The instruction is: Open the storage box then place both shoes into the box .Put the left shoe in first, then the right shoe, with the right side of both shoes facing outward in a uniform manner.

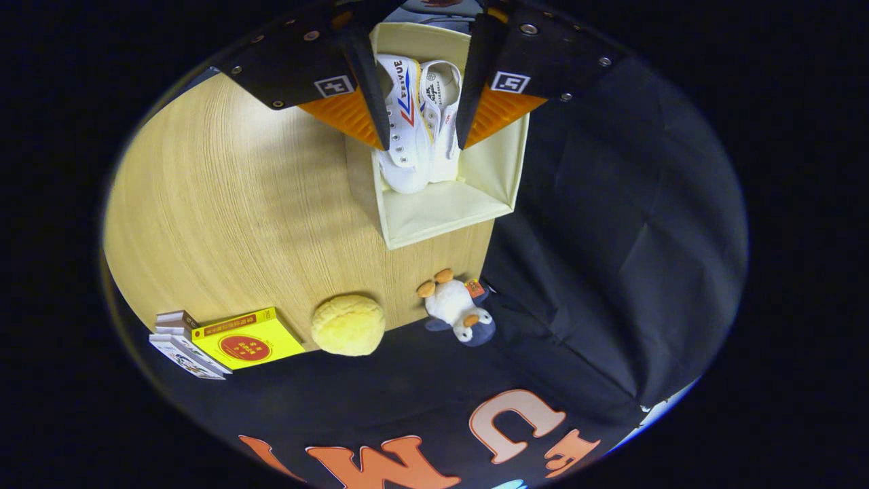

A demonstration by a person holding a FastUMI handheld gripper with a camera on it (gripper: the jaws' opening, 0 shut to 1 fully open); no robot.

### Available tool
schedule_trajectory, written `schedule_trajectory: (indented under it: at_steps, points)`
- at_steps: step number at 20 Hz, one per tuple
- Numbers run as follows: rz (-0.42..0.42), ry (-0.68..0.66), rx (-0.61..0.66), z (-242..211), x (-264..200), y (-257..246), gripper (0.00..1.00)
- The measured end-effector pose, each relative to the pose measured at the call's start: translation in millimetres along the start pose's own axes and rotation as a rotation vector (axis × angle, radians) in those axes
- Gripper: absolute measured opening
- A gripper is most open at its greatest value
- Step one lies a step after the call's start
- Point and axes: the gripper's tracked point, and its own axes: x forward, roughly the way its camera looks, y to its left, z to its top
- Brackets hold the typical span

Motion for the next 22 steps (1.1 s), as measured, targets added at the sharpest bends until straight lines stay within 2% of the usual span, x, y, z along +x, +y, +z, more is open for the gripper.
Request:
schedule_trajectory:
  at_steps: [3, 4, 8, 10, 17, 22]
  points:
    - [0.072, -0.118, -0.061, 35.0, -35.1, -9.3, 0.64]
    - [0.086, -0.159, -0.085, 48.7, -47.5, -16.1, 0.71]
    - [0.079, -0.318, -0.155, 94.0, -99.1, -60.4, 0.92]
    - [0.058, -0.4, -0.169, 117.4, -125.9, -88.0, 0.96]
    - [-0.057, -0.702, -0.224, 192.7, -220.7, -173.5, 0.96]
    - [-0.136, -0.899, -0.302, 222.9, -279.1, -215.1, 0.96]
